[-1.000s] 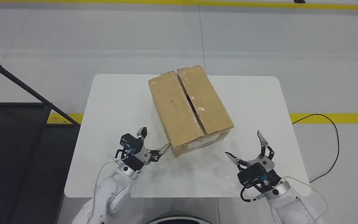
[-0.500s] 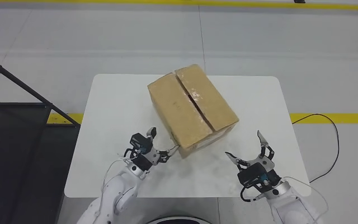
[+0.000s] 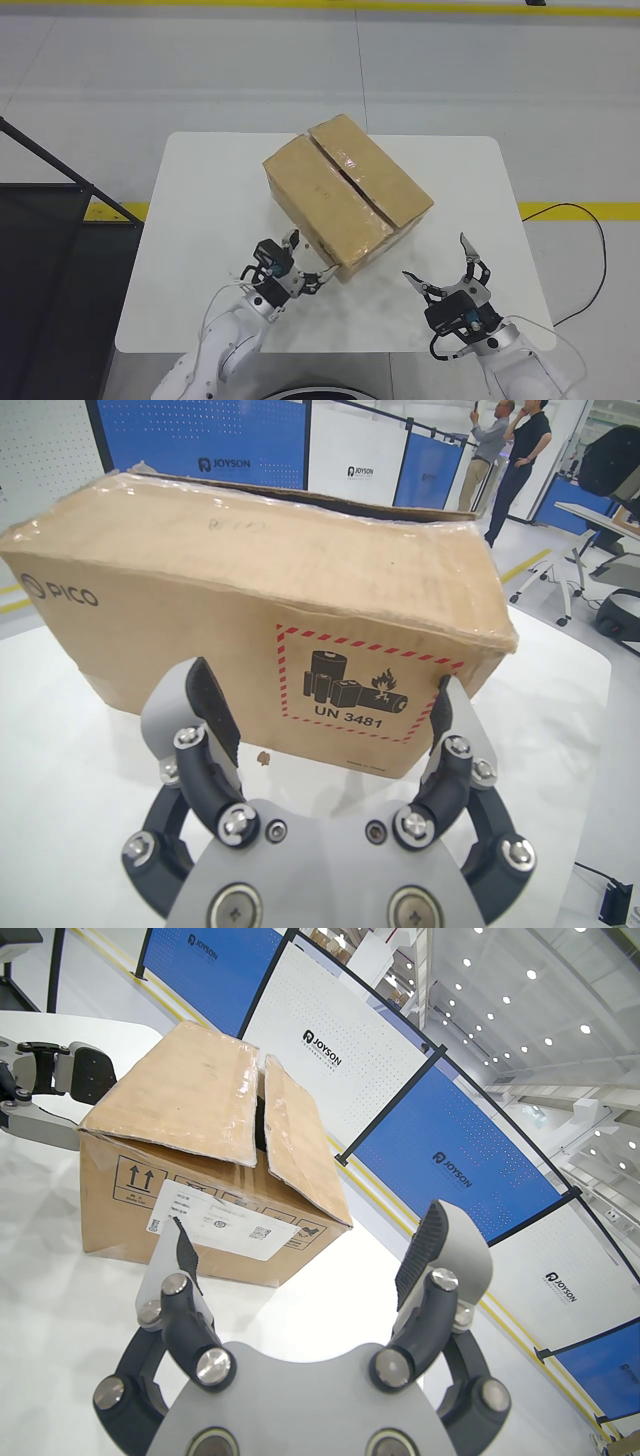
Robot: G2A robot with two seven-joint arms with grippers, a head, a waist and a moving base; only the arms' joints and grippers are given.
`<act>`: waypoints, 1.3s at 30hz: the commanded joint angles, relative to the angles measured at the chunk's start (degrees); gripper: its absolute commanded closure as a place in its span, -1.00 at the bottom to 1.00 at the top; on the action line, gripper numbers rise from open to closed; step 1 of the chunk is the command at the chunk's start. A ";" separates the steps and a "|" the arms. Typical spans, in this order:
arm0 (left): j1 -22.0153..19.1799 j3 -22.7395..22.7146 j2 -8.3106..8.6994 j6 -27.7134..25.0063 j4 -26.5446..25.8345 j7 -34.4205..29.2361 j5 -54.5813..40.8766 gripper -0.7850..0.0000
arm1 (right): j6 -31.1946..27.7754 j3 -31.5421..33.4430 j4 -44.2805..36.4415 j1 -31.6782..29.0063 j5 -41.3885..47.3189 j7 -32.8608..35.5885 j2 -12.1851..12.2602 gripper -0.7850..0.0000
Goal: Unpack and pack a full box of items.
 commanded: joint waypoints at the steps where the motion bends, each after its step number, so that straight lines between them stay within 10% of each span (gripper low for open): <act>1: -0.29 0.75 -0.14 0.02 0.12 -0.05 0.20 -1.00 | 0.00 0.00 0.00 0.00 0.00 0.00 0.00 -1.00; 10: 0.23 0.92 -0.20 0.17 -0.20 0.78 0.73 -1.00 | 0.00 0.00 0.00 0.00 0.00 0.00 0.00 -1.00; 22: 7.32 -15.23 1.83 -0.10 -5.41 4.85 -5.00 -1.00 | -1.24 -2.16 -0.25 1.77 1.75 0.59 -0.15 -1.00; 28: 5.09 -21.67 2.22 -0.26 -1.43 3.85 -10.19 -1.00 | -1.88 -3.47 1.17 3.29 18.35 6.77 -0.92 -1.00; 39: 5.10 -25.39 2.73 -0.65 0.09 2.36 -8.44 -1.00 | -2.08 -3.25 1.50 3.70 20.91 7.86 -0.99 -1.00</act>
